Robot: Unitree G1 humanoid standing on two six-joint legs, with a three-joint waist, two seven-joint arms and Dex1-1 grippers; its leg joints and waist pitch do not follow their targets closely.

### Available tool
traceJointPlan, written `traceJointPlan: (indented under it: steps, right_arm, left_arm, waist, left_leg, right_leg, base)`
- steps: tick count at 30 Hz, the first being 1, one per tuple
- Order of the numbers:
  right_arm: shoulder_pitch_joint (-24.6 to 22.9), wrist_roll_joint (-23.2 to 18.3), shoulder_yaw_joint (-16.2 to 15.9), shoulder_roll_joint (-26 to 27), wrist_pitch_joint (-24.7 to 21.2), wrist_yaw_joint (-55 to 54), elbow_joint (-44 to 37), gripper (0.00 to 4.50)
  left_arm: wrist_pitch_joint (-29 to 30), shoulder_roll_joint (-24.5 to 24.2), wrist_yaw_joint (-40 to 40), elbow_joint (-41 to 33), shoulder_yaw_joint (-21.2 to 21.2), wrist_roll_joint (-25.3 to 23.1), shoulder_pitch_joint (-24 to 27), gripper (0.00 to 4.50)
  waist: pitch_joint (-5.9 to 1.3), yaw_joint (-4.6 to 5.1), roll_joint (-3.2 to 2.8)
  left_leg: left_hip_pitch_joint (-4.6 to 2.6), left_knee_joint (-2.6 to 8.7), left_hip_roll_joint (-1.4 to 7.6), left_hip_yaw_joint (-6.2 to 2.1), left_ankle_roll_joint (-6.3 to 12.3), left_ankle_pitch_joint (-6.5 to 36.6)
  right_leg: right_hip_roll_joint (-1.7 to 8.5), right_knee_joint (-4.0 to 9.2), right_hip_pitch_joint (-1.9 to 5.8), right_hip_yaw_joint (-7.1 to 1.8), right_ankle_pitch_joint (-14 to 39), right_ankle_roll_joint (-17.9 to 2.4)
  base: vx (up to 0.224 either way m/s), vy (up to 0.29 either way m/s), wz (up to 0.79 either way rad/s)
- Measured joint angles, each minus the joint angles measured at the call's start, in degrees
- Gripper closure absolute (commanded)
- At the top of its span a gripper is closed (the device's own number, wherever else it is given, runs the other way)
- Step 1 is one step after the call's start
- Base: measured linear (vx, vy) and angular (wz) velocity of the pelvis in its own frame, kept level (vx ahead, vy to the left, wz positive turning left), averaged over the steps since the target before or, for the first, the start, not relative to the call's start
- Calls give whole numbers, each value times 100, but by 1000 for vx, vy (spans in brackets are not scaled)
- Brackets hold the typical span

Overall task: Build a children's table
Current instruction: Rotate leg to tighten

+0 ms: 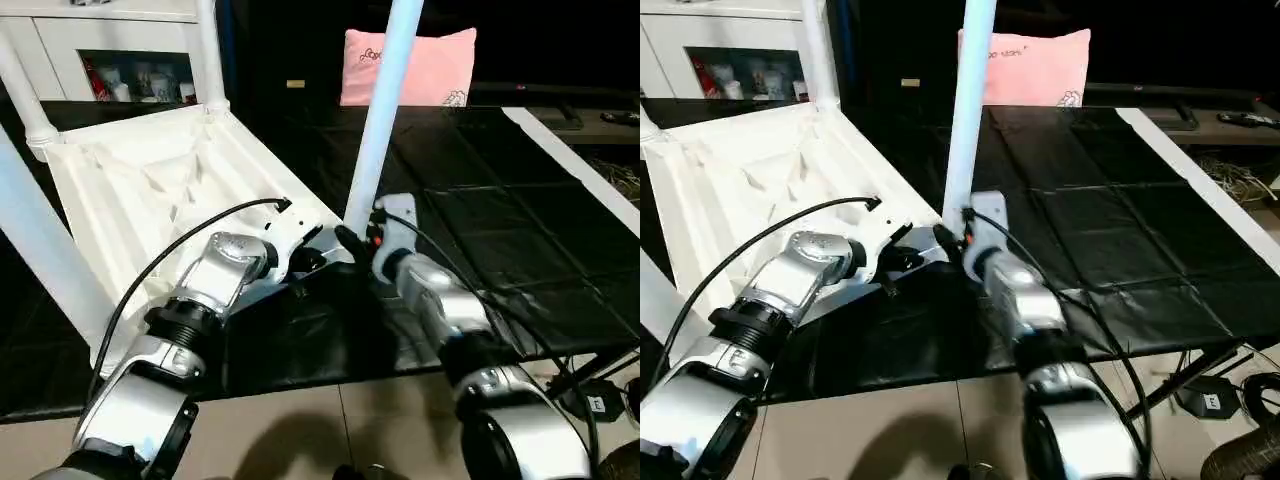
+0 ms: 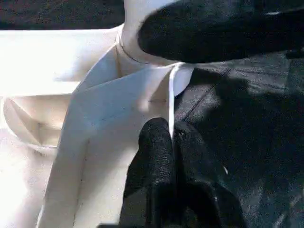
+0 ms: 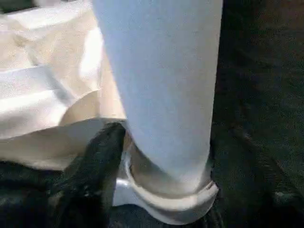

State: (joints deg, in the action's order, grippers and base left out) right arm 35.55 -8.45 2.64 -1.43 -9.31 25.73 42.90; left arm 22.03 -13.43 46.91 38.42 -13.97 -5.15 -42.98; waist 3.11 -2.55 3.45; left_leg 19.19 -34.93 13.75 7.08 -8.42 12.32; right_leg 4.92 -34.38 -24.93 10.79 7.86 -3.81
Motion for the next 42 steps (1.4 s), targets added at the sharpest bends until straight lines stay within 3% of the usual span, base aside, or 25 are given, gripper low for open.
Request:
traceJointPlan:
  steps: [3, 10, 15, 18, 22, 29, 33, 42]
  right_arm:
    - [-394, -73, -105, -377, -8, 760, -378, 95]
    - [-726, -320, -146, -1585, 298, 2489, -926, 33]
    - [-761, -436, -282, -1971, 368, 3498, -1104, 3]
    - [-760, -561, -554, -2110, 229, 4268, -1265, 3]
    - [-655, -568, -839, -2187, 197, 4885, -1274, 3]
    - [-353, -42, -1299, -2042, 957, 5057, -710, 3]
    - [-317, -24, -1375, -1932, 1097, 5135, -640, 3]
    - [108, -66, -1435, -1745, 1067, 5517, -25, 82]
  left_arm:
    - [-212, -259, 329, -180, -56, -5, 129, 450]
    - [-774, -859, 1298, -408, -184, 122, 370, 450]
    - [-1282, -1160, 2113, -450, -254, 282, 525, 450]
    - [-1531, -1298, 2496, -452, -396, 304, 524, 450]
    - [-1810, -1324, 2873, -452, -523, 324, 524, 450]
    - [-2097, -1287, 3179, -445, -690, 314, 496, 450]
    - [-2170, -1283, 3235, -433, -724, 313, 477, 450]
    - [-2350, -1292, 3251, -324, -724, 276, 449, 450]
  waist:
    - [1, -50, 1]
    - [1, -177, 0]
    - [1, -287, 0]
    - [0, -355, 1]
    - [-5, -430, 11]
    - [-5, -539, 11]
    - [-4, -559, 10]
    - [-5, -566, 10]
  left_leg:
    - [-1, 20, 1, 2, 8, -5]
    - [-7, 37, 2, 21, 17, -2]
    - [-10, 41, 7, 22, 17, -3]
    - [-11, 40, 14, 45, 17, -4]
    - [-10, 38, 24, 88, 21, -7]
    - [-7, 39, 22, 125, 18, -6]
    - [-6, 39, 20, 128, 22, -6]
    - [-9, 38, 20, 130, 9, -2]
  right_leg:
    - [-13, 0, -9, -20, -14, -15]
    - [-38, 26, -7, -68, -17, -13]
    - [-46, 27, -3, -72, -17, -13]
    - [-46, 27, 5, -88, -17, -12]
    - [-43, 26, 7, -115, -16, -9]
    - [-43, 14, 7, -168, -3, 18]
    - [-43, 2, 3, -181, 4, 30]
    - [-44, -9, 3, -189, 5, 31]
  base:
    - [0, 0, 0]
    - [0, 0, 0]
    - [0, 0, 0]
    - [0, 0, 0]
    - [0, 0, 0]
    - [0, 0, 0]
    - [0, 0, 0]
    - [0, 0, 0]
